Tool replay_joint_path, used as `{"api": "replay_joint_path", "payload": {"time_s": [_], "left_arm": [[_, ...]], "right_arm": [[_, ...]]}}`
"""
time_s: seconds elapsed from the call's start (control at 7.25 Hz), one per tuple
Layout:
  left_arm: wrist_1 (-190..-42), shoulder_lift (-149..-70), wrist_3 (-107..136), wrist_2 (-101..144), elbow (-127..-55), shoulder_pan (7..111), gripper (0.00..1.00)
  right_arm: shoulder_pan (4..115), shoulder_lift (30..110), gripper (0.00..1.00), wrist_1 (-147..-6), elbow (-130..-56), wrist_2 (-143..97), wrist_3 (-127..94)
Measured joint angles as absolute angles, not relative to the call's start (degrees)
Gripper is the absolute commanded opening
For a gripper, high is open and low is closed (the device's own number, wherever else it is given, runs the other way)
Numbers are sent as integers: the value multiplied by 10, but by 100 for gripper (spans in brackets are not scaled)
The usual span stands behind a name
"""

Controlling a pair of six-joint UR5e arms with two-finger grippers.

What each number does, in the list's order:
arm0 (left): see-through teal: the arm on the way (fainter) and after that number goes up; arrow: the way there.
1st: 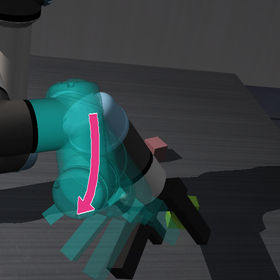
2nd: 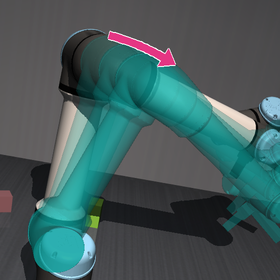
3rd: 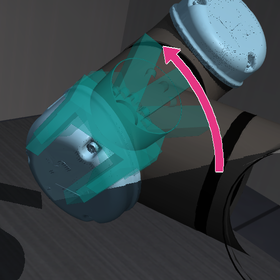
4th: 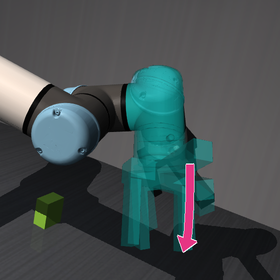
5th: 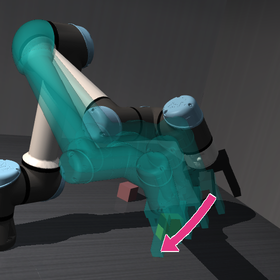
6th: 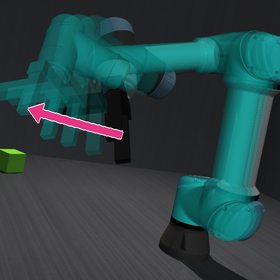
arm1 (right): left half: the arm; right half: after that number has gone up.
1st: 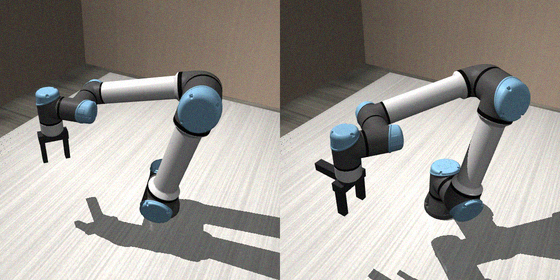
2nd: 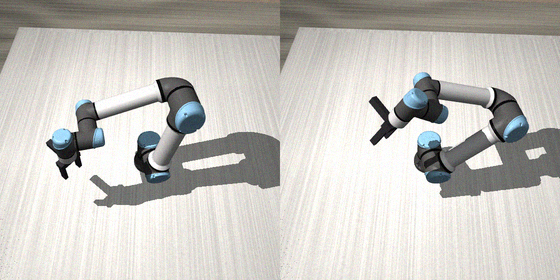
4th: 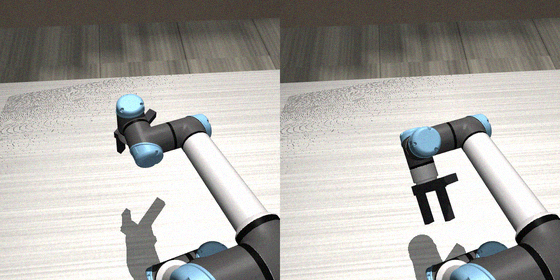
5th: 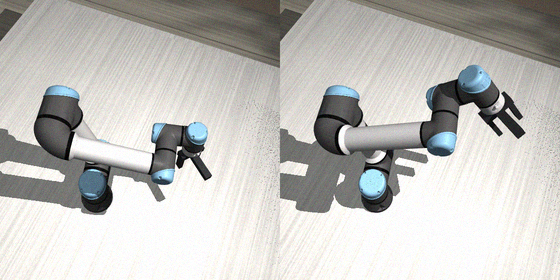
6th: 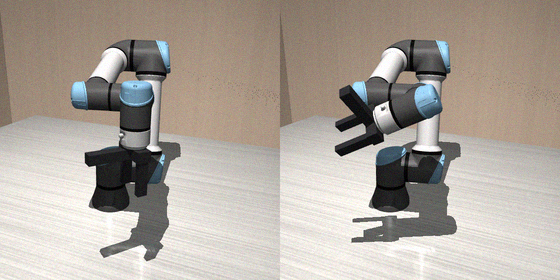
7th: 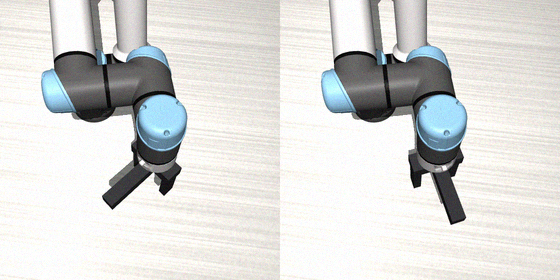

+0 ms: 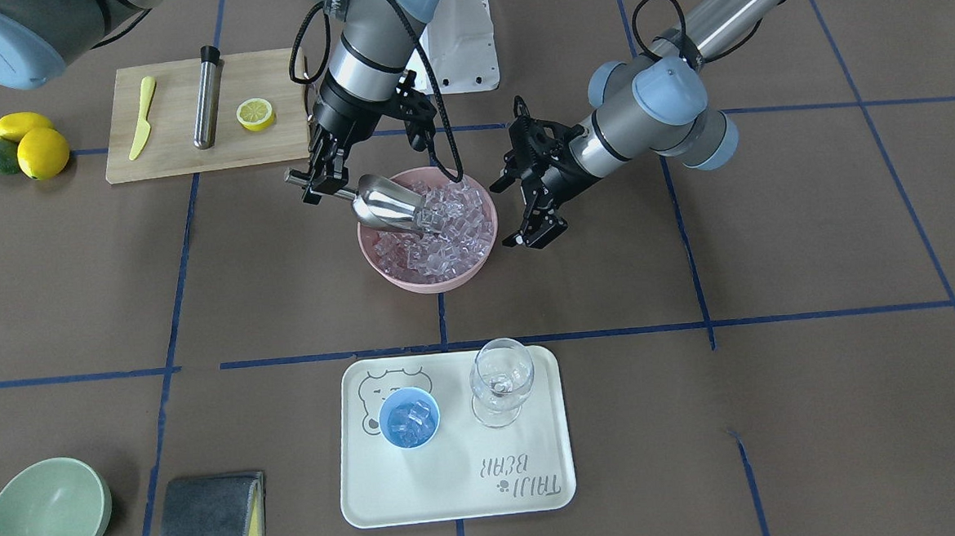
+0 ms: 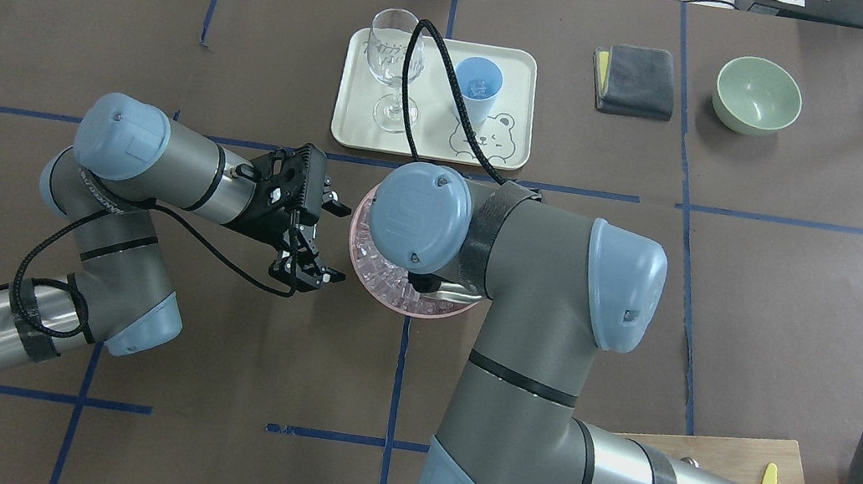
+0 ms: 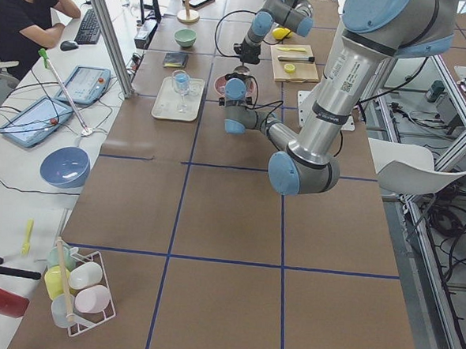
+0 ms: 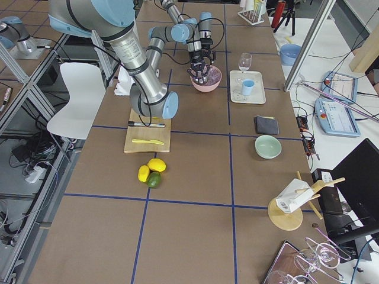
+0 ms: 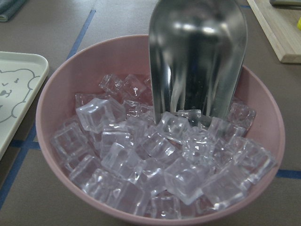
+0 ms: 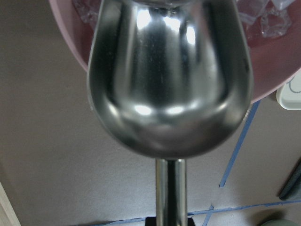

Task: Put ice in cup with scoop
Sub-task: 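Lower the scoop into the ice cubes with the right gripper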

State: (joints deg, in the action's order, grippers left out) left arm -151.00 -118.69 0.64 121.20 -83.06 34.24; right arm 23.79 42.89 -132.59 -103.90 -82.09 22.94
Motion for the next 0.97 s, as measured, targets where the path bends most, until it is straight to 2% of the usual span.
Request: {"api": "replay_joint_path", "payload": {"time_s": [0.97], "left_arm": [[-1510, -1187, 5, 1212, -832, 343, 100]], "right_arm": [[255, 494, 0, -1178, -1043, -869, 229]]}}
